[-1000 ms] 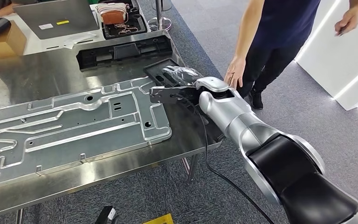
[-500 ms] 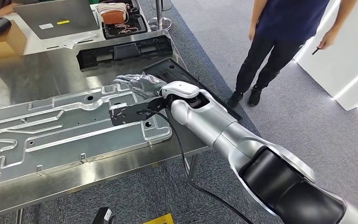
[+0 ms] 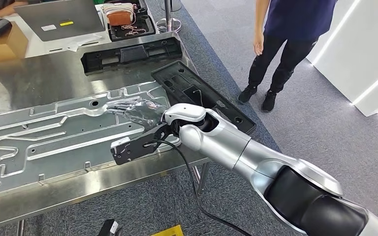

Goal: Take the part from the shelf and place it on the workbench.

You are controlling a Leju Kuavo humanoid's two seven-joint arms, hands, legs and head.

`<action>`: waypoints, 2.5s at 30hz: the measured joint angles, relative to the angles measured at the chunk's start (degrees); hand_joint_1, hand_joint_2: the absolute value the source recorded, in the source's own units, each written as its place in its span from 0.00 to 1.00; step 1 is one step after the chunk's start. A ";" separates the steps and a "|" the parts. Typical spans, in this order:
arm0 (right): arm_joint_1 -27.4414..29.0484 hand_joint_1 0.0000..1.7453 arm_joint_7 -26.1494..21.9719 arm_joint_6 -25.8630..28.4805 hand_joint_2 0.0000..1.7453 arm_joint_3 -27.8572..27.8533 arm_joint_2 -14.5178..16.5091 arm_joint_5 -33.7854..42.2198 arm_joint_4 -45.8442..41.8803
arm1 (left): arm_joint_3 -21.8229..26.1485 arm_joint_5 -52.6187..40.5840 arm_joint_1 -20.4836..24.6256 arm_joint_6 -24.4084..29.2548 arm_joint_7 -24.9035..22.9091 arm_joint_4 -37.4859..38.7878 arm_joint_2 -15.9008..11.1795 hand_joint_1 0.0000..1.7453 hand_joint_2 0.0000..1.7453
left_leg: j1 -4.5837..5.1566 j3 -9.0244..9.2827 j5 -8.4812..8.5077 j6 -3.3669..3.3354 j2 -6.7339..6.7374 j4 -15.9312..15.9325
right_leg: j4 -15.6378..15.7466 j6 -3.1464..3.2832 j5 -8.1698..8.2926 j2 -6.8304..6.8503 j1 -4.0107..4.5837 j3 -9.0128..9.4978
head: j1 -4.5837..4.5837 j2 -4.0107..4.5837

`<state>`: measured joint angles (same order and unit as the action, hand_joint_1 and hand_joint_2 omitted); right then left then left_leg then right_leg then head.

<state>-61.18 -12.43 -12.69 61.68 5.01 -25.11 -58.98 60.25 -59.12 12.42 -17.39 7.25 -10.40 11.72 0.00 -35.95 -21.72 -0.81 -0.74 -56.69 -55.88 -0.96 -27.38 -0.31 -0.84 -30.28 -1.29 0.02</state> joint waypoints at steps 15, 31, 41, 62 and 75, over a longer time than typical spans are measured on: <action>0.51 0.00 -0.42 0.76 0.00 3.83 -0.66 1.27 -0.44 | 0.07 0.85 0.70 0.62 -0.35 0.00 0.37 0.00 0.00 | -0.08 0.70 -0.42 -1.41 0.27 0.16 | -4.95 -0.89 -3.36 0.06 -0.44 -1.69 | 0.01 0.00; 0.24 0.00 -1.76 -0.11 0.00 5.07 0.88 2.49 0.11 | 0.45 1.87 0.69 0.77 0.48 0.00 0.98 0.00 0.00 | -0.20 -2.45 -5.62 1.85 0.34 -6.97 | -1.30 2.22 2.90 0.46 -0.07 -3.64 | -0.01 0.00; 0.11 0.00 -2.19 -0.23 0.00 5.95 1.86 2.85 0.82 | 0.88 2.28 0.66 0.79 0.94 0.00 1.04 0.00 0.00 | -1.25 5.79 -6.40 2.71 -0.15 -1.52 | -2.61 0.28 5.93 0.40 -0.29 -7.79 | 0.00 0.00; -0.35 0.00 -2.12 -1.17 0.00 7.35 2.62 4.88 0.70 | 1.37 2.55 -0.58 0.60 2.01 -0.07 1.28 0.00 0.00 | -0.35 -4.48 -4.84 1.88 0.38 -6.92 | -0.27 2.87 2.15 0.77 0.77 -1.85 | 0.00 0.00; -0.41 0.00 -1.31 -1.15 0.00 7.64 2.50 6.46 0.83 | 1.37 2.60 -0.51 0.60 1.96 -0.07 1.03 0.00 0.00 | -1.07 5.34 -6.06 0.42 0.28 -1.71 | -3.05 -0.54 6.97 0.71 -0.05 -9.83 | 0.02 0.00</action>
<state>-61.59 -13.73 -13.85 69.32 7.51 -18.64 -58.15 61.61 -56.52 11.91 -16.79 9.21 -10.47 12.74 -1.07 -30.61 -27.78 -0.39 -0.46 -58.40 -58.94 -1.50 -20.41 0.40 -0.89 -40.11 -1.27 0.02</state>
